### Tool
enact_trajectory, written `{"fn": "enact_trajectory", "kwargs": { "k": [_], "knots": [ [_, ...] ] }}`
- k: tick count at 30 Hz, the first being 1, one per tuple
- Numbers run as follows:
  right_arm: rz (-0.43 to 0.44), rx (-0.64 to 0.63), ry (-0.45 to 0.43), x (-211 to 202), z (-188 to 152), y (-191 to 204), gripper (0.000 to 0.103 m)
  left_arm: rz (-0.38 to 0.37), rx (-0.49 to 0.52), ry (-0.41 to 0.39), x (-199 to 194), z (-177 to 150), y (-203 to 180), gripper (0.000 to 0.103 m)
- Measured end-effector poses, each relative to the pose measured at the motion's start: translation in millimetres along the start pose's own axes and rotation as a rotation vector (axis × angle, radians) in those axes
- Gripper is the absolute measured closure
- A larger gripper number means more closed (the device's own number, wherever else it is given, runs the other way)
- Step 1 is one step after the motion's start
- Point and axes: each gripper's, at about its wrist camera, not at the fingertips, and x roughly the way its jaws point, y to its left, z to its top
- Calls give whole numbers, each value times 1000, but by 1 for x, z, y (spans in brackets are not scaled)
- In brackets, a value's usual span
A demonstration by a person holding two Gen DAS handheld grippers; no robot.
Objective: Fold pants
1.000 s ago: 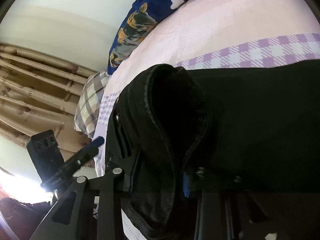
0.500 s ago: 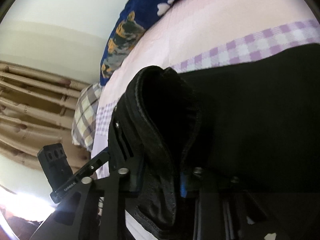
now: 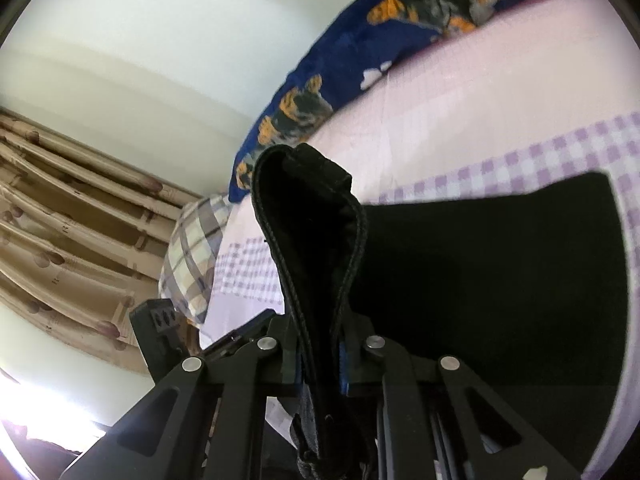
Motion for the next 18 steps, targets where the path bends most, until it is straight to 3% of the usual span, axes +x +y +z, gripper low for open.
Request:
{"fn": "enact_trajectory", "kwargs": {
  "k": [5,18],
  "knots": [
    [-24,15,-49,-22,11,-10,91,-31,62,1,5,4,-23,52],
    [-123,146,-112,-47,7,-83,92,-81,226,57,31,-7,-77,52]
  ]
}}
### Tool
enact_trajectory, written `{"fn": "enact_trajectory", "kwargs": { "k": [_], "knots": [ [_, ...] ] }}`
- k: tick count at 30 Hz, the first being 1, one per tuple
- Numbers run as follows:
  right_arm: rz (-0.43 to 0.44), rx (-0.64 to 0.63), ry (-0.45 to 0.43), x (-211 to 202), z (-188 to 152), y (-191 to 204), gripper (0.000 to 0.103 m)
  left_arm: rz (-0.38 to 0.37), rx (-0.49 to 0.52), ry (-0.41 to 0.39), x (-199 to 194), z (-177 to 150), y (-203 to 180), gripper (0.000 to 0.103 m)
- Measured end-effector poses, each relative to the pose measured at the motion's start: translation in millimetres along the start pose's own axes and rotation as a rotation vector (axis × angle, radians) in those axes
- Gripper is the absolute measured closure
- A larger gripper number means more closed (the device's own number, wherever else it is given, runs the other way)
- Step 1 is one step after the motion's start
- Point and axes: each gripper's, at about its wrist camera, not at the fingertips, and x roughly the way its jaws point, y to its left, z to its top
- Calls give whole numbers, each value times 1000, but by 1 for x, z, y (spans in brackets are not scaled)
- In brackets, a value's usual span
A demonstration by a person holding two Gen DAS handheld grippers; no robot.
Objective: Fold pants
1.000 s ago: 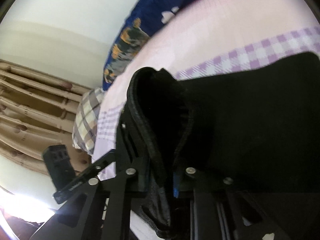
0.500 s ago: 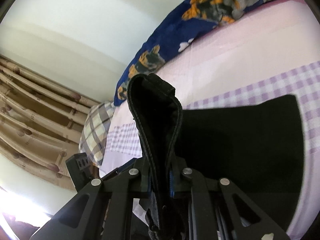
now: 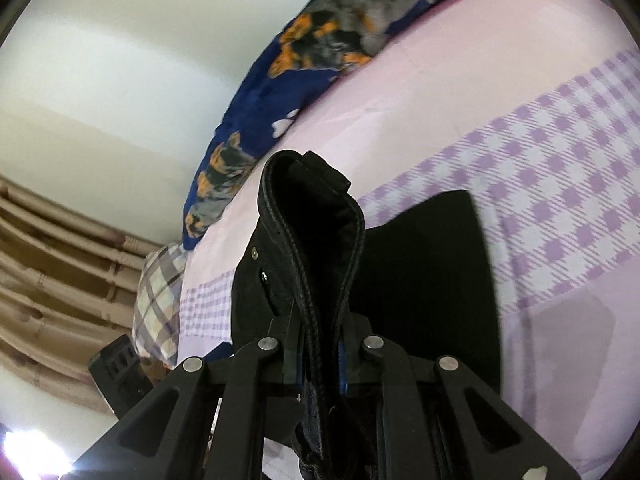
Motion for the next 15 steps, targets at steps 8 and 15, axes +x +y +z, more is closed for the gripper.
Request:
{"fn": "enact_trajectory", "kwargs": {
  "k": [8,15],
  "knots": [
    [-26,46,-14,-3,-3,-26,92,-15,38,32,10,-3,-11,52],
    [-29,45,-40,-12,-7,-34,92,-27,53,43,12,-3,-15,52]
  ]
}}
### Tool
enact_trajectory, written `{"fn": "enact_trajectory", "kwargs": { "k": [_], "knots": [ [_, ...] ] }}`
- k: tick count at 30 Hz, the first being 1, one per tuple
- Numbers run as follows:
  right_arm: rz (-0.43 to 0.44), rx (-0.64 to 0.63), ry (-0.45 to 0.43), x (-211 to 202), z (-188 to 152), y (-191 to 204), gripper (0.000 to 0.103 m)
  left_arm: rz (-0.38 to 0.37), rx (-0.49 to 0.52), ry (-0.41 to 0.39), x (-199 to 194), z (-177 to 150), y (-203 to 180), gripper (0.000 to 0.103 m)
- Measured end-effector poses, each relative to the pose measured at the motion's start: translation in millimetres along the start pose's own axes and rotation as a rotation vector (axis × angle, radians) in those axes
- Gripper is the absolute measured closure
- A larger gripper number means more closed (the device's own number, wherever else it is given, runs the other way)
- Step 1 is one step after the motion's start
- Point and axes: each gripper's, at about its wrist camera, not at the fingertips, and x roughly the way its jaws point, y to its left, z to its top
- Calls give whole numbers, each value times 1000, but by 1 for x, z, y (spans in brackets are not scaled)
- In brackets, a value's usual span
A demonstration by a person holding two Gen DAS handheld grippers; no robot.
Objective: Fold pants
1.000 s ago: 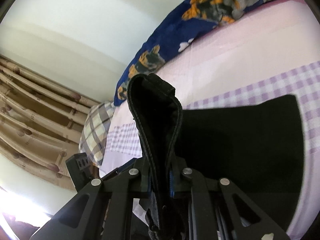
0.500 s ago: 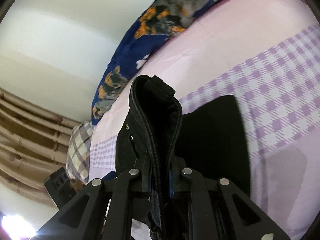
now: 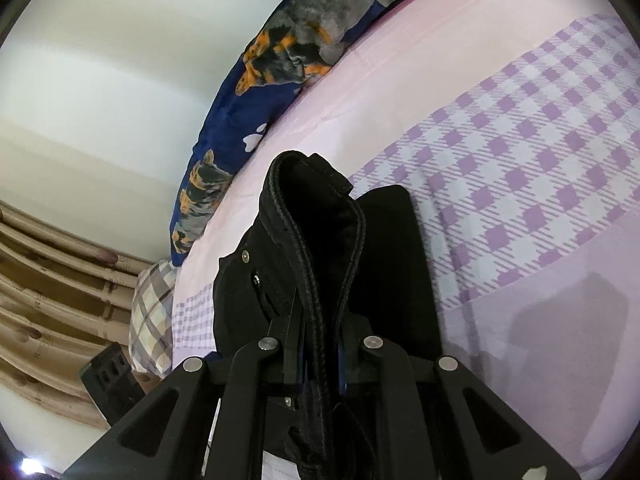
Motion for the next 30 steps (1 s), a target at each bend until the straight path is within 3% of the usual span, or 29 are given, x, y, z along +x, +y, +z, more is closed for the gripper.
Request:
{"fn": "enact_trajectory", "kwargs": {
  "k": [4,8,12,18,26,28,30],
  "knots": [
    [-21,15,12,5,-1,-11,91,-9,9,25,7,-1,-2,52],
    [-93,-13,23,7,-2,-7,76,-39,41,123,24,-11,-4,52],
    [-152,-57,-7,-12,-3,5,70,14,121,98,24,-18,-16,52],
    [-138,-40,-13,-48,-18,6,70,5,86,87,21,-18,-14,52],
    [-153,-27,37,-41,-39,3,70,27,73,74,18,-22,-17,52],
    [-183,-54,27,-41,-41,9,75,33,69,76,18,-22,-17,50],
    [-193,-88,9,-46,-42,17,89,38,68,76,18,-22,-17,50]
  ]
}}
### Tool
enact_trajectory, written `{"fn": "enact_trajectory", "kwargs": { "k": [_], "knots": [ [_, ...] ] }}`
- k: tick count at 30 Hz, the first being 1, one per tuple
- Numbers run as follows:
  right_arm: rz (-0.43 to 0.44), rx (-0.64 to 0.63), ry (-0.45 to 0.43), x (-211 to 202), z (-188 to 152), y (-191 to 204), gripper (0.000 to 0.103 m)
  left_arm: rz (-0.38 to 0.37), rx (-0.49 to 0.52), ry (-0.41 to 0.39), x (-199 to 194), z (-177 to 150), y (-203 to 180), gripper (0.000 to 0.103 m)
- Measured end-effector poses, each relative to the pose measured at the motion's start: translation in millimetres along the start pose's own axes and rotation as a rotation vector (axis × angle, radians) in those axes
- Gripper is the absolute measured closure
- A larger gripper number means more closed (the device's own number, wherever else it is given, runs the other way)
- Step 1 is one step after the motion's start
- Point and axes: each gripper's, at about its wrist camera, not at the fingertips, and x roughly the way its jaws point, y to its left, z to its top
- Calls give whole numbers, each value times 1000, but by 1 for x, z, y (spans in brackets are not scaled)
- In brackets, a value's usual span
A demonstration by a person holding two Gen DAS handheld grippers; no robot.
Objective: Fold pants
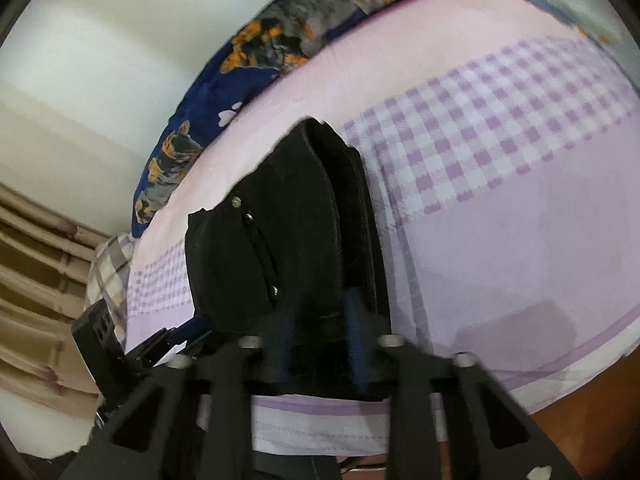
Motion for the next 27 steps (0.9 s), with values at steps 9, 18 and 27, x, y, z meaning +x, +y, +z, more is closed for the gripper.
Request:
{"fn": "enact_trajectory", "kwargs": {
  "k": [9,18,27],
  "knots": [
    [33,-28,28,4,2,6,88,12,2,0,0,0,-2,50],
    [52,0,23,8,6,-2,81,12,0,1,-1,0,-1,50],
    [50,-95,83,20,7,18,90,15,3,5,0,1,-1,50]
  ]
}}
